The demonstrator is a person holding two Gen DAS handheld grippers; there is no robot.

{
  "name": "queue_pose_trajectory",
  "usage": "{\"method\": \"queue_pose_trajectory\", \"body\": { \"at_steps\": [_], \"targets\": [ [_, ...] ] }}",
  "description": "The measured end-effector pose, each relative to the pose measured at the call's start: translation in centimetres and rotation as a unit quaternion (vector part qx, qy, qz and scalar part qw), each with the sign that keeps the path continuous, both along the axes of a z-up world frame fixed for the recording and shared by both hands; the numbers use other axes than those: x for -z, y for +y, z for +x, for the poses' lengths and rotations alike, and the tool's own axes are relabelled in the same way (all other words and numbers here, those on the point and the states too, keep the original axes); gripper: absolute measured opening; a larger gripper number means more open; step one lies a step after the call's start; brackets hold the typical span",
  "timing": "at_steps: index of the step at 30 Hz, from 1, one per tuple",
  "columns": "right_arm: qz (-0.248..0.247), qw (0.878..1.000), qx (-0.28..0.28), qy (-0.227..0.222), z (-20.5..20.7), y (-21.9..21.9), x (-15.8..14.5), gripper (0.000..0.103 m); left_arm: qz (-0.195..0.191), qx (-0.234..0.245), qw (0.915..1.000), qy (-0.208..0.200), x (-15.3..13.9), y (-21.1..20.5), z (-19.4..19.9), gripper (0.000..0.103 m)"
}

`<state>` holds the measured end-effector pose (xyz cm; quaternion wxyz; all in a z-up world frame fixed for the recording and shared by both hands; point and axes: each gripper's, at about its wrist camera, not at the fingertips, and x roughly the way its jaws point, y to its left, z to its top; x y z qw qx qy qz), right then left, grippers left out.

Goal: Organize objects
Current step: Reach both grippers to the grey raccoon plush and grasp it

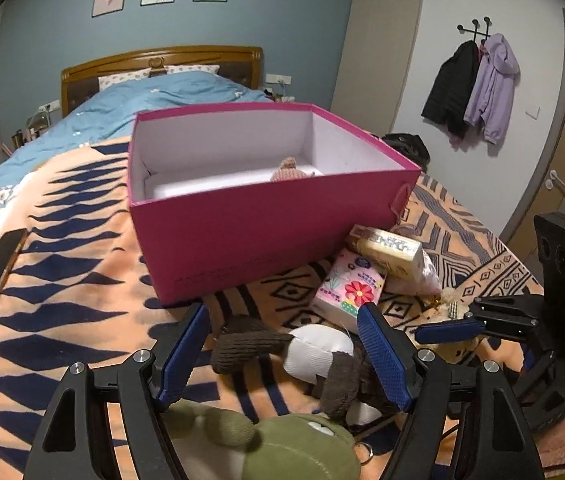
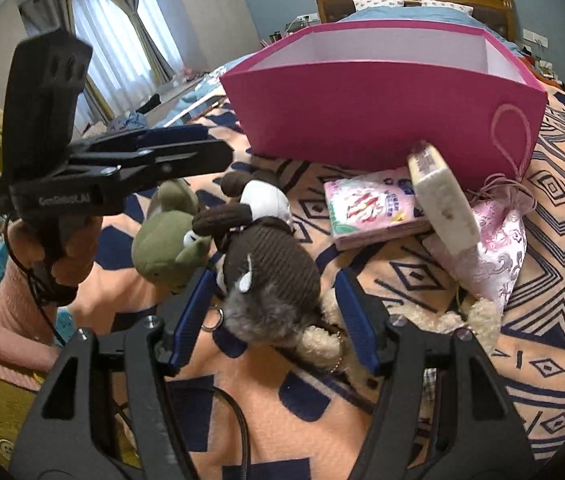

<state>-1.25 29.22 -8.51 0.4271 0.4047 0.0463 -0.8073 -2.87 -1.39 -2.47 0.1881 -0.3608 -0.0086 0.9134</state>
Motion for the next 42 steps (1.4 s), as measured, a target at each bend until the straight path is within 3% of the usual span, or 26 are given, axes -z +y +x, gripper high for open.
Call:
{"method": "queue_pose_trajectory", "body": {
  "at_steps": [4, 7, 13, 20, 32, 41, 42],
  "targets": [
    [0.011, 1.000, 0.003, -0.005, -0.2, -0.5, 0.8, 0.065, 0.005, 0.004, 0.9999, -0.010, 0.5, 0.1, -0.3, 0.078],
    [0.011, 1.000, -0.010, -0.007, -0.3, -0.8, 1.1, 0.051, 0.006, 0.005, 0.9999, -0.012, 0.6, 0.2, -0.4, 0.078],
    [0.011, 1.000, -0.018, 0.019, 0.2, -1.0, 0.1, 0.049, 0.017, 0.003, 0.9997, -0.015, 0.6, -0.2, -0.5, 0.078],
    [-0.026, 0.999, -0.008, 0.017, -1.8, -0.3, -1.8, 0.048, 0.032, -0.006, 0.9994, -0.014, 0.3, -1.3, -0.5, 0.078],
    [-0.075, 0.994, 0.032, -0.071, -7.4, 0.7, -1.8, 0.049, 0.021, 0.021, 0.9990, -0.035, 1.0, -0.2, -1.8, 0.078],
    [-0.041, 0.997, 0.067, -0.025, -7.8, 0.2, -3.0, 0.051, -0.001, 0.029, 0.9984, -0.048, 1.4, 1.7, -3.1, 0.078],
    [-0.036, 0.997, 0.072, -0.015, -7.6, 0.4, -3.2, 0.057, -0.001, 0.029, 0.9984, -0.048, 1.4, 1.8, -3.2, 0.077]
  ]
}}
